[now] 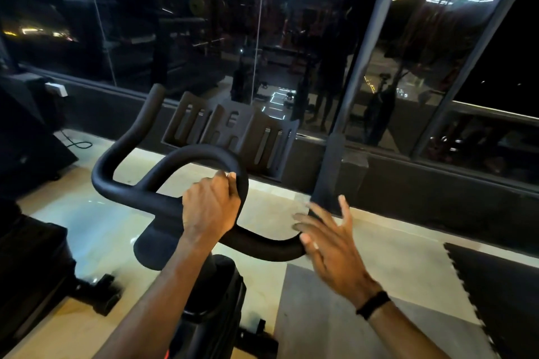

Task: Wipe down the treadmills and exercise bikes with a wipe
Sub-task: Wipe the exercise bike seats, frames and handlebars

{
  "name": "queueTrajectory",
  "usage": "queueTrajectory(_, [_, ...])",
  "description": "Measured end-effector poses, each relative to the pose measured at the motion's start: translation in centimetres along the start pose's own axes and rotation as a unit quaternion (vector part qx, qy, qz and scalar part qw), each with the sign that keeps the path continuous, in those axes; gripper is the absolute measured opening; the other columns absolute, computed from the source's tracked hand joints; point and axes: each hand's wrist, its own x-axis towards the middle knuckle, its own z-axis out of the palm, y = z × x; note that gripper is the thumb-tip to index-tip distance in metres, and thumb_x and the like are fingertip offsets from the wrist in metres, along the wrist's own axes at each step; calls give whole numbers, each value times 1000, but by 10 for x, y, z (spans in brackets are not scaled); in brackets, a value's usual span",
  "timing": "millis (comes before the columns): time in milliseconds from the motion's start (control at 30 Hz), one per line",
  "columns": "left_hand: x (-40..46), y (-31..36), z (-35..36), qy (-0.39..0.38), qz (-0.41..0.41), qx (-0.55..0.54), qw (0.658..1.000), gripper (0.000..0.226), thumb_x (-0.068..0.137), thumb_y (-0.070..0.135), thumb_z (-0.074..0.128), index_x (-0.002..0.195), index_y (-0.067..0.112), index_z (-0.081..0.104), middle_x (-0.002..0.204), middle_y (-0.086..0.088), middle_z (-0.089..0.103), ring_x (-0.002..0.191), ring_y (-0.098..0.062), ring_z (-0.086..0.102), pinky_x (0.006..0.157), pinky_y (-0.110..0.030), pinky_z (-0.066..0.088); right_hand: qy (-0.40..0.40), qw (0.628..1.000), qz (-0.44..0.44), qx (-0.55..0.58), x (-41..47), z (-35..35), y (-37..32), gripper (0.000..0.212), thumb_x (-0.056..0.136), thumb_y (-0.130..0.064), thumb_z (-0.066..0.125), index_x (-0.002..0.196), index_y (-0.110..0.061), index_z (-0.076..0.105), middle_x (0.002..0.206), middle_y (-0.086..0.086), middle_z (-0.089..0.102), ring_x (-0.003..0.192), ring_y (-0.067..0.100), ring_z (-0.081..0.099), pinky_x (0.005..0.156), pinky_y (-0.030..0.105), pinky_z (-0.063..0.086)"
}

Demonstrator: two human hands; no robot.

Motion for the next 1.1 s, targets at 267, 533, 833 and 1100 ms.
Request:
queueTrajectory(267, [0,-2,1,-8,-9,3,1000,46,104,42,36,84,10,62,67,-1,45,61,-17,39,61,-32,29,-34,994,103,-12,54,-4,26,63,107,-44,17,104,-16,74,145,-1,56,152,10,16,122,46,-14])
queueTrajectory(533, [3,-3,4,-30,-24,-11,999,39,104,43,36,82,16,54,63,5,38,63,-18,41,63,-33,31,-203,969,142,-1,54,-13,-80,46,109,-40,27,94,-15,63,96,11,68,97,27,61,90,39,37])
queueTrajectory(833, [1,-7,6,-10,-22,-24,999,42,104,42,39,81,13,59,62,5,36,58,-16,34,61,-32,27,-147,985,80,49,52,0,-95,48,106,-52,25,91,-20,58,84,0,64,80,20,61,79,38,46])
queueTrajectory(1100, [2,-13,11,-4,16,-32,999,38,104,42,39,73,20,48,54,10,35,50,-11,38,52,-28,26,-85,996,13,9,44,-9,22,46,102,-45,40,78,-21,72,93,-13,70,111,3,58,123,43,6])
